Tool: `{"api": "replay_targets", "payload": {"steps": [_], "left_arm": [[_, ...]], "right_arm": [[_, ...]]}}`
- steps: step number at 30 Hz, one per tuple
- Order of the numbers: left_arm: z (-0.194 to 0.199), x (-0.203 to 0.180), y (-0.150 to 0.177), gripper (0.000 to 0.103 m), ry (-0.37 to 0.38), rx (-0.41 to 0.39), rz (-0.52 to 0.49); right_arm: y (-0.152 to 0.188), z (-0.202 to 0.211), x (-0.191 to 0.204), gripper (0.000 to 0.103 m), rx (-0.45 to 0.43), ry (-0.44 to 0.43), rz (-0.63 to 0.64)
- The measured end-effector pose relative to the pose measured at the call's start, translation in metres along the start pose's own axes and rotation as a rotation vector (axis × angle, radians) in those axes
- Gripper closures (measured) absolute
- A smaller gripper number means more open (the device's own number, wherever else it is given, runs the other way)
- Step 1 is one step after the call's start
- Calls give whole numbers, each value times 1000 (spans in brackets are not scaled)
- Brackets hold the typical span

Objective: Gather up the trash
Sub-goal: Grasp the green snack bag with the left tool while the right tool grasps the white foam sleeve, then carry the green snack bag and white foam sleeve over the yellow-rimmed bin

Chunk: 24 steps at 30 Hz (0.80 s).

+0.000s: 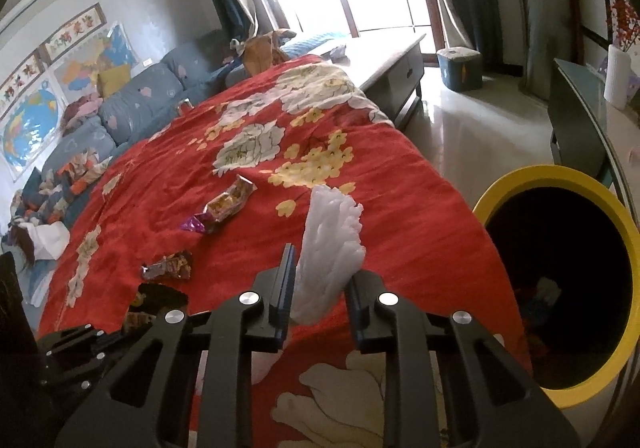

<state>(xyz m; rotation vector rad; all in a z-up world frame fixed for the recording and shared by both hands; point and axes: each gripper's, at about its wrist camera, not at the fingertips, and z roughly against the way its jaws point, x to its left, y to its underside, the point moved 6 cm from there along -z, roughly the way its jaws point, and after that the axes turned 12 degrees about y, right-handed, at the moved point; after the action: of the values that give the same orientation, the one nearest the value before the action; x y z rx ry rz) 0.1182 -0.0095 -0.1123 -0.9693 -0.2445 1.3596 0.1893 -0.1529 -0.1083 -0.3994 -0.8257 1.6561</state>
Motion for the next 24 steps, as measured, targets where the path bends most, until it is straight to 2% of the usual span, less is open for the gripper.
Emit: {"api": "replay_targets", "payload": {"steps": [12,24], "left_arm": [[2,-26,-34,100,31,-71,-44],[-13,-59,-60,100,72,-88,-94]], "right_arm": [[-22,28,-32,82,-93,35,-63],[-39,50,-88,82,-169,103,-172]]}}
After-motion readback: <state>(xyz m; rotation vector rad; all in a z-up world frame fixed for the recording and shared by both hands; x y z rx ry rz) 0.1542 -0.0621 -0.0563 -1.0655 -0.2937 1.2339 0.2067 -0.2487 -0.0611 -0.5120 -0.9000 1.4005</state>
